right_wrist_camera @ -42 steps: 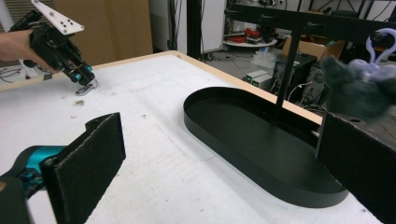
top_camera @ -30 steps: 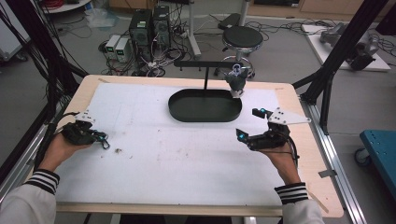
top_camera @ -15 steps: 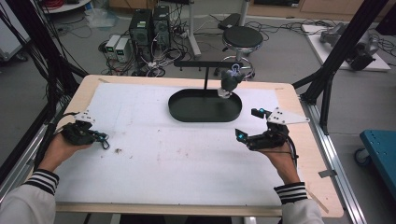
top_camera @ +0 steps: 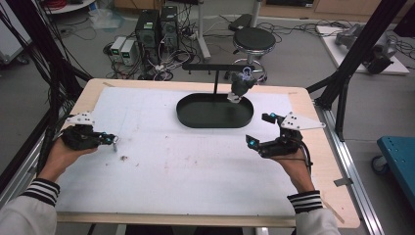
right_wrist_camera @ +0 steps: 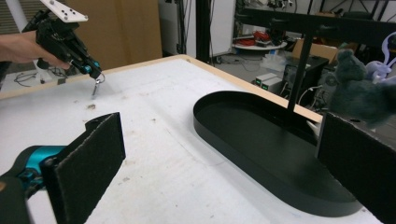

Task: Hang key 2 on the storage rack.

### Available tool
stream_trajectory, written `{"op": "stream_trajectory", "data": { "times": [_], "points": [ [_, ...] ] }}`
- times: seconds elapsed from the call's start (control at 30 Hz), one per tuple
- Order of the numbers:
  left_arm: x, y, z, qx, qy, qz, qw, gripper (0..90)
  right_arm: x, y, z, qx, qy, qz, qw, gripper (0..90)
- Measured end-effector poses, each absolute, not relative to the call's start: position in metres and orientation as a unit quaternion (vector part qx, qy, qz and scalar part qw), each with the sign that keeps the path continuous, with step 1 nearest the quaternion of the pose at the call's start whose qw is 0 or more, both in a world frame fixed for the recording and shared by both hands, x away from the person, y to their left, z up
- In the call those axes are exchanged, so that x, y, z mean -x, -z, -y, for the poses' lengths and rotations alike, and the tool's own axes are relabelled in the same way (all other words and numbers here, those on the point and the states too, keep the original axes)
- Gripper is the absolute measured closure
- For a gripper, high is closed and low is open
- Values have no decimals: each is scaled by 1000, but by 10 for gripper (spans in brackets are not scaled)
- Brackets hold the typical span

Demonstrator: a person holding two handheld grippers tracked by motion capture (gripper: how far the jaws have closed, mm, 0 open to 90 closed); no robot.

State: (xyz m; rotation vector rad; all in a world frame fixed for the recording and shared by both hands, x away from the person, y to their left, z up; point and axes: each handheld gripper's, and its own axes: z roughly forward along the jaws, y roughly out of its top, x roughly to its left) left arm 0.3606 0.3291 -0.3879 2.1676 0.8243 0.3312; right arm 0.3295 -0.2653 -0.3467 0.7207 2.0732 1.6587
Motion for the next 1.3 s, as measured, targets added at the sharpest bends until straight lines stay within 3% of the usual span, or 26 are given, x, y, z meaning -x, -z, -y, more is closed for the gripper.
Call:
{"op": "stream_trajectory", "data": {
  "times": [0.57, 1.3],
  "points": [
    [-347, 341, -284, -848, -138, -246, 449, 881, -328, 325, 252, -218, -607, -746, 163, 7],
    [-354, 317, -228, -823, -103, -188, 527, 881, -335, 303, 219, -170, -599, -771, 135, 8]
  ]
}}
